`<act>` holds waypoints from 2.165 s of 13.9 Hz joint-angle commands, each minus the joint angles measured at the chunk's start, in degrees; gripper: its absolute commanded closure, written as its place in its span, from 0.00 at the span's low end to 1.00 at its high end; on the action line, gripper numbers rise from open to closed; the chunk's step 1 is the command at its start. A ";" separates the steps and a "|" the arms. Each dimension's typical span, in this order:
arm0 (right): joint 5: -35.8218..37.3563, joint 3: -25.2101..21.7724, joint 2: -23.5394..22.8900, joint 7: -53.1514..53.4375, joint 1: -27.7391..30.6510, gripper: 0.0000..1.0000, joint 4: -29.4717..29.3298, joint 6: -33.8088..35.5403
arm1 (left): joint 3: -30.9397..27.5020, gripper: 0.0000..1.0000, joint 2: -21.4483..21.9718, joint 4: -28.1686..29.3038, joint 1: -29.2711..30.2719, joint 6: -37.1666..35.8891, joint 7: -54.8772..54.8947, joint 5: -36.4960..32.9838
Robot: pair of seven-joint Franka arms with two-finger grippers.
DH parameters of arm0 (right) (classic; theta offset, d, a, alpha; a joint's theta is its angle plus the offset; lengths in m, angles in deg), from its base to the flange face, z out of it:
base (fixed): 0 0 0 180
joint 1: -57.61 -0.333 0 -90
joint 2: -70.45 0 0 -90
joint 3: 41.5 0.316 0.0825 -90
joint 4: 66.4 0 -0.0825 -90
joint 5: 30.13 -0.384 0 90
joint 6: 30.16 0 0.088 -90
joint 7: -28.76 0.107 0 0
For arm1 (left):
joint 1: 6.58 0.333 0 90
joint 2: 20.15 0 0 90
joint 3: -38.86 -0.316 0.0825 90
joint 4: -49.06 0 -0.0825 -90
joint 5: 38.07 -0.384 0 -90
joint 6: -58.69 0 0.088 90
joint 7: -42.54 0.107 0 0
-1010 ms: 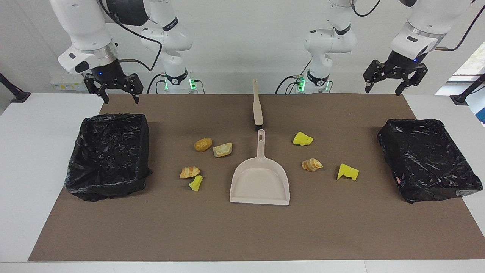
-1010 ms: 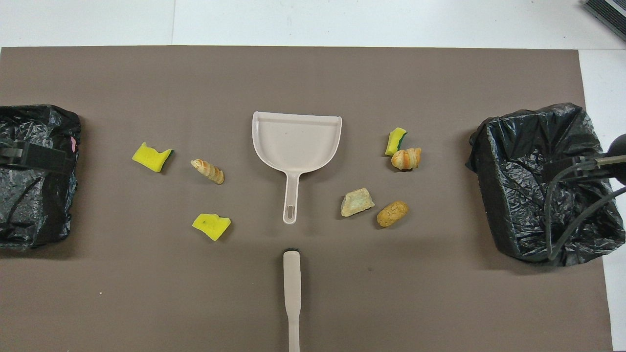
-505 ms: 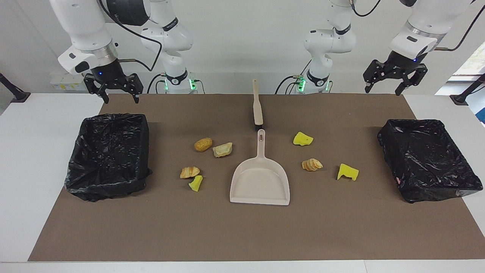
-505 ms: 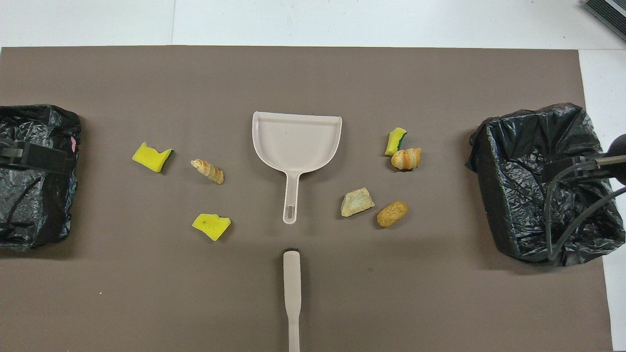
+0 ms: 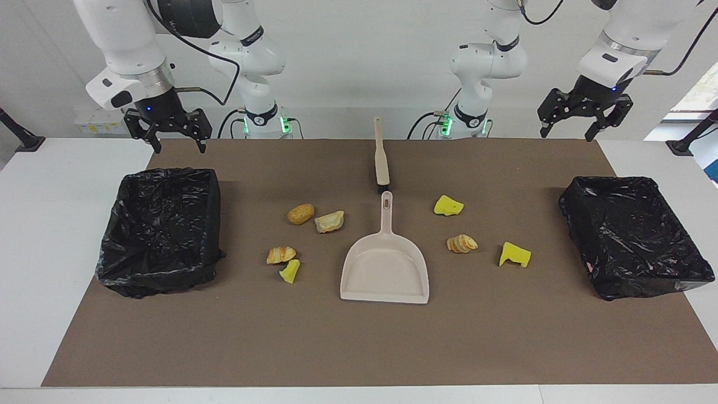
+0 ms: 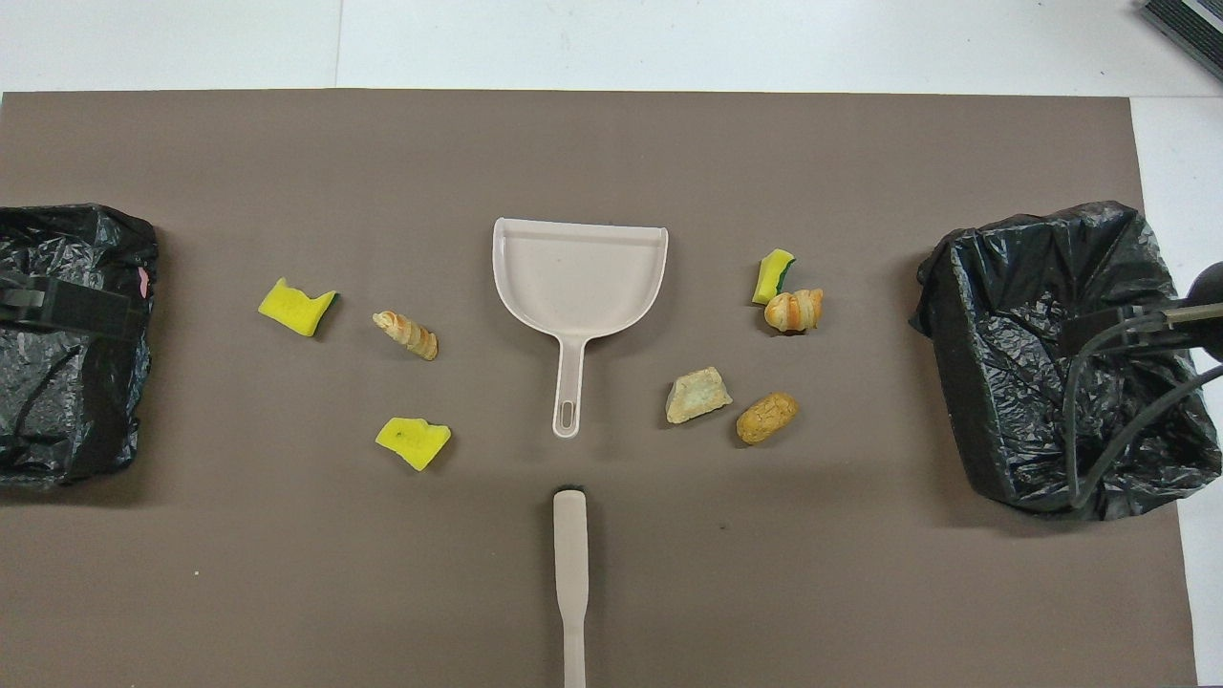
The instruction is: Sweep and dump trash in bin
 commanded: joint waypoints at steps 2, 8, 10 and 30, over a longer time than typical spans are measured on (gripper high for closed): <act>-0.45 -0.16 0.45 1.07 -0.18 0.00 0.36 -0.40 | 0.13 0.00 1.32 1.75 0.29 0.43 0.34 -0.26; -0.45 -0.16 0.45 1.07 -0.18 0.00 0.36 -0.40 | 0.22 0.00 1.50 2.02 -0.41 0.95 0.07 -0.18; -0.45 -0.16 0.54 1.07 -0.18 0.00 0.36 -0.40 | 0.13 0.00 1.41 2.02 -0.41 1.13 0.07 -0.18; -0.45 -0.16 0.45 1.07 -0.18 0.00 0.45 -0.40 | 1.71 0.00 4.99 9.20 -4.00 1.39 -2.46 0.35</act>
